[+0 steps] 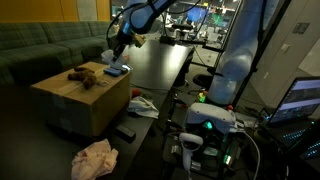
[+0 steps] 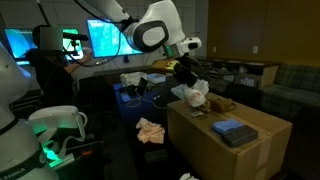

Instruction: Place the turnip plushie on the table, then the duster on the box, then the left duster on the table, then the blue sponge on the box, then the white towel on the table, then the white cloth on the box, then the small brown object on the table, then the duster on the box, then the moose on the table, and finally, the peach shirt on the box

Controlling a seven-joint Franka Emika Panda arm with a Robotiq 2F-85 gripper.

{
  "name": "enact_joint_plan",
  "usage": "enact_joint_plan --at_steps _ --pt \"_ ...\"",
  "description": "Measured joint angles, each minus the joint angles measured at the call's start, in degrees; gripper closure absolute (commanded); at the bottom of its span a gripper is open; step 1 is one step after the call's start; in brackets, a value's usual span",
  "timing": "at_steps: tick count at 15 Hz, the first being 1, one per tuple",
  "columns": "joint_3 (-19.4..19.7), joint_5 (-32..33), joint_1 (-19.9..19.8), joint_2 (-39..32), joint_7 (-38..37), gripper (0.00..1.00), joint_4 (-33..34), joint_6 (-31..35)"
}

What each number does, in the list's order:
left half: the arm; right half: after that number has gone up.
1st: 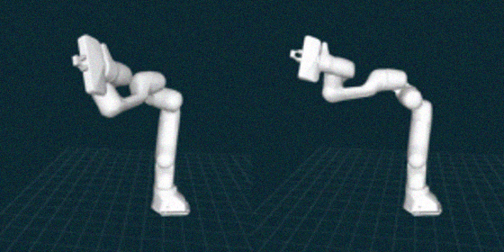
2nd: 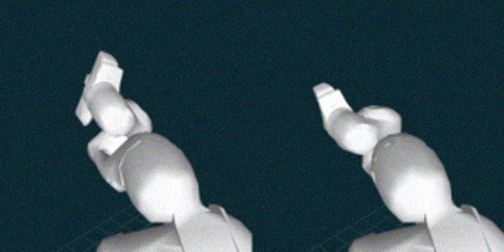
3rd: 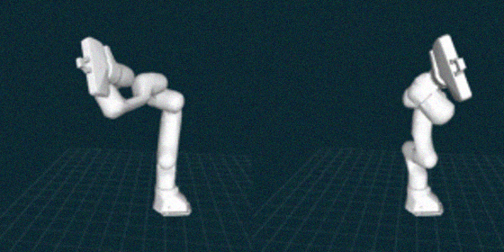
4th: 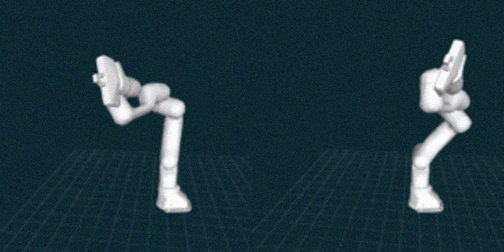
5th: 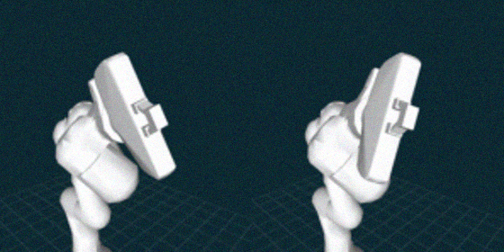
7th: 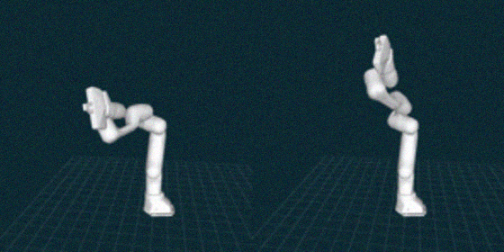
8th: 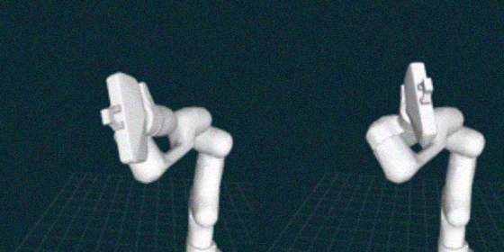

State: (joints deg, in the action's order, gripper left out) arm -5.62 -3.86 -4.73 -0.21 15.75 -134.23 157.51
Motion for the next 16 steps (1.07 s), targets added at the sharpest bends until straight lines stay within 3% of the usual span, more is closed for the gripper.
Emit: enact_joint_plan --at_steps 8,16 --pt "3.4 7.5 3.2 -16.7 -8.0 0.99 15.7 8.9" --pt "14.0 12.8 10.5 -32.8 -17.2 0.99 30.4 11.7"
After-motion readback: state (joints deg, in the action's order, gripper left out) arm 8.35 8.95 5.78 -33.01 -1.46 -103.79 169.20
